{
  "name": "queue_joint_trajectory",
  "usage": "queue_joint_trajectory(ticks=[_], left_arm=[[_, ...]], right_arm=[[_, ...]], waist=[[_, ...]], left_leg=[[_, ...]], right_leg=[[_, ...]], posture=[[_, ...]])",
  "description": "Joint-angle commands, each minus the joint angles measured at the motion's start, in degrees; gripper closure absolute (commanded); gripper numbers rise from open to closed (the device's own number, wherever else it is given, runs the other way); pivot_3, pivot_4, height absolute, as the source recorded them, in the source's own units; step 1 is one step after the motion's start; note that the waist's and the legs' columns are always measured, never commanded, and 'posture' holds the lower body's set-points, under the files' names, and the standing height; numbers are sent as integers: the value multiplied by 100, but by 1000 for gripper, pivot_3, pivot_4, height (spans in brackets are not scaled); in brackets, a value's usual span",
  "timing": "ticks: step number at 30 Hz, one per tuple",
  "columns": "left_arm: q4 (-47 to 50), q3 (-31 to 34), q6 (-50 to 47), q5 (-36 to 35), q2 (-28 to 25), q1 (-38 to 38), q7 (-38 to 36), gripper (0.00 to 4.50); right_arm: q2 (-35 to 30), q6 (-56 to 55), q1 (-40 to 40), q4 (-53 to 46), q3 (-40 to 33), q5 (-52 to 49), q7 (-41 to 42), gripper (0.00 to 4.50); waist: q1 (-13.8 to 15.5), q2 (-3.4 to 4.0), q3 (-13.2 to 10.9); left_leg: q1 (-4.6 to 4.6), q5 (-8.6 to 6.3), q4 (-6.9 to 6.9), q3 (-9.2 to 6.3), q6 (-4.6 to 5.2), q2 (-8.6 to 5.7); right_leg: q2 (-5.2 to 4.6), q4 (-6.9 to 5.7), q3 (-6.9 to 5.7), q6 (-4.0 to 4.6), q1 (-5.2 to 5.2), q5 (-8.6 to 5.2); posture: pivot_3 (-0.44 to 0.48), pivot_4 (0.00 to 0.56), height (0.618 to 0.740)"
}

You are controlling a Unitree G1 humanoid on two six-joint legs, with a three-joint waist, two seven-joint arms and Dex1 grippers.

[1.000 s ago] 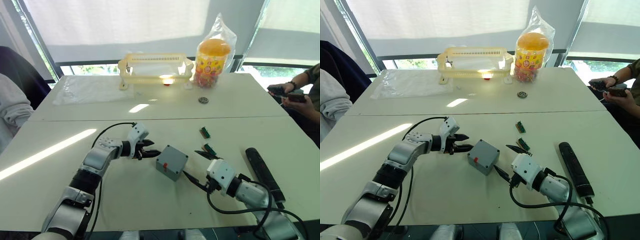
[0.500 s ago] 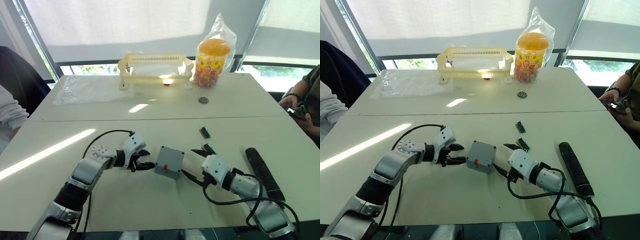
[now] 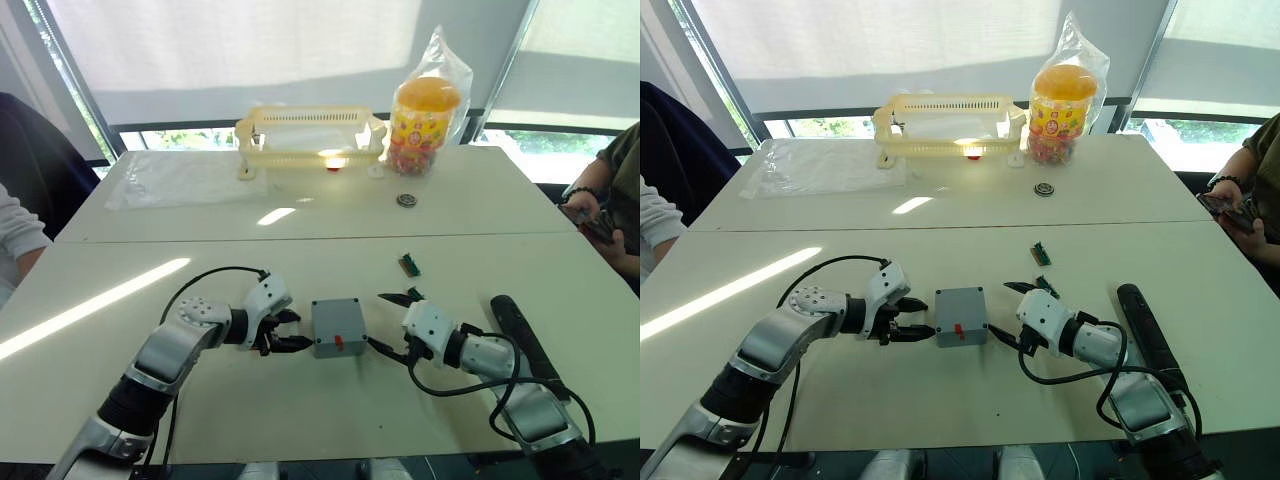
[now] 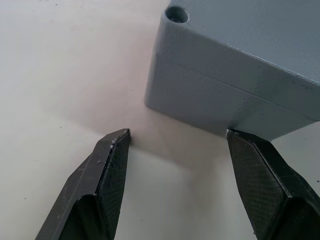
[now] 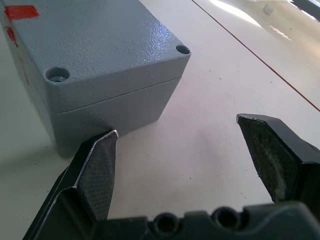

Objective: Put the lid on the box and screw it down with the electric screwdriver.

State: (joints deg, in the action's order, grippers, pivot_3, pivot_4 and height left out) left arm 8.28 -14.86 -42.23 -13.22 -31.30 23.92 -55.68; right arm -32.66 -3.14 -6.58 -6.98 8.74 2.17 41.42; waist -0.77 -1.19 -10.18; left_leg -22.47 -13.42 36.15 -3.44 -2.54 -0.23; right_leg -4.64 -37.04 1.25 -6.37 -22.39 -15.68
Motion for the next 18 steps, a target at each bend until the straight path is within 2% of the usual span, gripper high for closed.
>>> queue_joint_trajectory(ticks=[1,4,9,14,18], left_arm=[[192,63,18,-163,-26,-40,-19,1387],[230,423,-10,-294,-281,-73,-90,1387],[502,1256,-229,-895,-716,-145,-207,1387],[828,1945,-683,-1679,-749,61,-93,1387],[1240,1921,-971,-2093,-700,190,-11,1387]], right_arm=[[34,-147,28,-287,-14,-169,69,330],[-98,44,217,-541,-294,-278,28,330],[-329,385,544,-1177,-1039,-666,-41,330],[-285,1818,870,-2283,-1840,-1667,-302,330],[-143,2958,789,-2639,-2480,-2462,-744,330]], waist=[[1,0,0],[-6,1,-1],[2,10,-18],[20,7,-22],[19,4,-24]], left_leg=[[0,0,0,0,0,0],[0,0,-1,-1,0,0],[-1,0,-2,-1,0,3],[-3,0,-5,-5,0,4],[-4,0,2,-4,-1,4]], right_leg=[[0,0,0,0,0,0],[0,0,0,0,-1,0],[1,-2,1,2,-5,-1],[-2,4,-2,2,-2,-1],[-4,6,-1,3,2,-1]], posture=[[0,150,740],[0,150,740],[0,150,740],[0,150,740],[0,150,740]])
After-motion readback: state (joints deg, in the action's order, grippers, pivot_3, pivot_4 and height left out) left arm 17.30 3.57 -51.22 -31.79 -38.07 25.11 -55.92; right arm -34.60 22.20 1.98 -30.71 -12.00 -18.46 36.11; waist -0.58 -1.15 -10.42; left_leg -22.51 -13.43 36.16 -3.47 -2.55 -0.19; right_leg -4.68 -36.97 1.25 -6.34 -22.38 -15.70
